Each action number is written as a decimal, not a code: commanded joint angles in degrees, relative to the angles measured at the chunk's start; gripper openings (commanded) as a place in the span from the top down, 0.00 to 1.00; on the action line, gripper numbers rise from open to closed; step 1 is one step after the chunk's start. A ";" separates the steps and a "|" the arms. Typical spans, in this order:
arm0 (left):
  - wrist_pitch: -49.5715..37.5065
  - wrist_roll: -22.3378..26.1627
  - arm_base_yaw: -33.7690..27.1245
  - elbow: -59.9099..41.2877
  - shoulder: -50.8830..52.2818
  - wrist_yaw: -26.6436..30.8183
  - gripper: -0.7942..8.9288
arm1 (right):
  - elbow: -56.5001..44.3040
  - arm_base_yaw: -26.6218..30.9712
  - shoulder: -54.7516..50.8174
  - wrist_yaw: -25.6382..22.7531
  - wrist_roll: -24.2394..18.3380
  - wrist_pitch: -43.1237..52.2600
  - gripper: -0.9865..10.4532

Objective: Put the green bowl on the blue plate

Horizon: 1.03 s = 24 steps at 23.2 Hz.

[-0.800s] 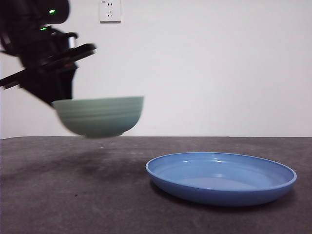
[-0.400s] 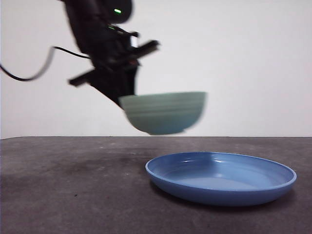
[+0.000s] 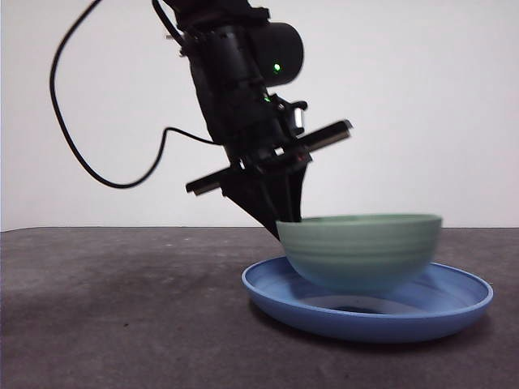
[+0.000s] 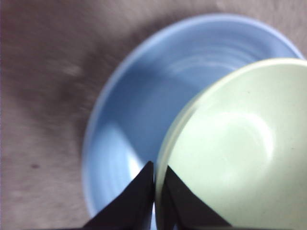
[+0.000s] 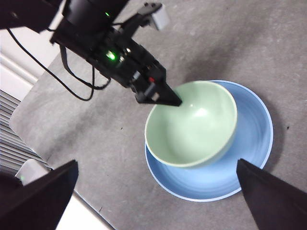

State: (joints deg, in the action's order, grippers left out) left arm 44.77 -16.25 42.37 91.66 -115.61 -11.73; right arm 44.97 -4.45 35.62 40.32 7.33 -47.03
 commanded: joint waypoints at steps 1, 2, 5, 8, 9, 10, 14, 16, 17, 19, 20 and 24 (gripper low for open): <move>-0.37 -1.18 0.81 1.68 -2.12 0.81 0.90 | 0.68 -0.09 0.22 0.15 -0.09 0.50 0.40; -0.15 -1.18 0.90 1.68 -2.19 1.36 0.90 | 0.68 -0.09 0.22 0.15 -0.09 0.48 0.40; 0.02 -1.16 1.14 1.68 -2.19 2.99 0.90 | 0.68 -0.09 0.22 0.15 -0.09 0.46 0.40; -0.22 -1.16 1.11 1.68 -2.19 2.97 0.90 | 0.68 -0.09 0.22 0.15 -0.11 0.46 0.40; -0.55 -1.16 1.11 1.68 -2.19 2.97 0.90 | 0.68 -0.09 0.22 0.15 -0.11 0.46 0.40; -0.87 -1.22 1.11 1.68 -2.19 2.95 0.90 | 0.68 -0.09 0.22 0.15 -0.11 0.46 0.40; -0.90 -2.75 0.98 2.01 -2.16 2.89 0.83 | 0.68 -0.09 0.22 0.15 -0.13 0.46 0.40; -0.42 -2.86 0.90 2.93 -2.14 2.73 0.66 | 0.68 -0.09 0.22 0.15 -0.13 0.46 0.40; 0.13 -2.86 0.87 3.61 -2.05 2.73 0.59 | 0.68 -0.09 0.22 0.13 -0.13 0.46 0.40; 1.99 -2.27 0.87 5.64 -1.70 2.73 0.46 | 0.68 -0.09 0.24 0.13 -0.15 0.46 0.40; 2.78 -1.64 0.87 6.34 -1.09 2.73 0.39 | 0.68 -0.09 0.22 0.13 -0.15 0.46 0.40; 7.48 2.54 0.87 6.51 4.79 2.75 0.30 | 0.68 -0.09 0.22 0.13 -0.17 0.46 0.40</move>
State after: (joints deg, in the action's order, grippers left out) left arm 52.58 -15.53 42.83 96.75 -111.22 -8.99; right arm 44.97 -4.45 35.62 40.32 7.31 -47.05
